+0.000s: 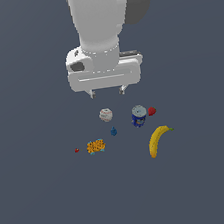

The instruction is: Pick up a designated object from a clutter of objects.

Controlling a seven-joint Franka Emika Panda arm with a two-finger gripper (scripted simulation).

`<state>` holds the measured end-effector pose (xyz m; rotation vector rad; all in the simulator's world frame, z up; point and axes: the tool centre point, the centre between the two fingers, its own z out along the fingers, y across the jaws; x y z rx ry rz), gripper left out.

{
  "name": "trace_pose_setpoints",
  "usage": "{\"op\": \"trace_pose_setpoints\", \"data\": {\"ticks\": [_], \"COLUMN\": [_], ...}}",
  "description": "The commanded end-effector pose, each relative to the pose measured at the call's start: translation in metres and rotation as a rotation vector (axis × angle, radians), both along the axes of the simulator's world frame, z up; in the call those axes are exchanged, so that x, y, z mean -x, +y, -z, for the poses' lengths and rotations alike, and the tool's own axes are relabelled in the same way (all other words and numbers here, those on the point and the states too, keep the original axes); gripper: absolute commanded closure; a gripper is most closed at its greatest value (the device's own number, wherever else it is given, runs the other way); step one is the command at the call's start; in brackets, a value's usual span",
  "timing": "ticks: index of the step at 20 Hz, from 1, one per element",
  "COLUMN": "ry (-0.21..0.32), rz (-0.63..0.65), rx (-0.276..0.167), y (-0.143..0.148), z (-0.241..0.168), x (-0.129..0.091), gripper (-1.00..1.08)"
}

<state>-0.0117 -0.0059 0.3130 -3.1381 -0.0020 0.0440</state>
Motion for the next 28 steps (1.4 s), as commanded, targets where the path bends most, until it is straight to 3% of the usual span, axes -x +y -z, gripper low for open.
{"op": "trace_pose_setpoints", "data": {"ticks": [1, 11, 28], "ry": [0.000, 0.010, 0.003], "rz": [0.000, 0.050, 0.153], "rx": [0.000, 0.028, 0.029], "y": [0.000, -0.028, 0.004], "z": [0.000, 0.005, 0.034], "x": [0.000, 0.001, -0.018], "gripper": [-0.92, -0.92, -0.92]}}
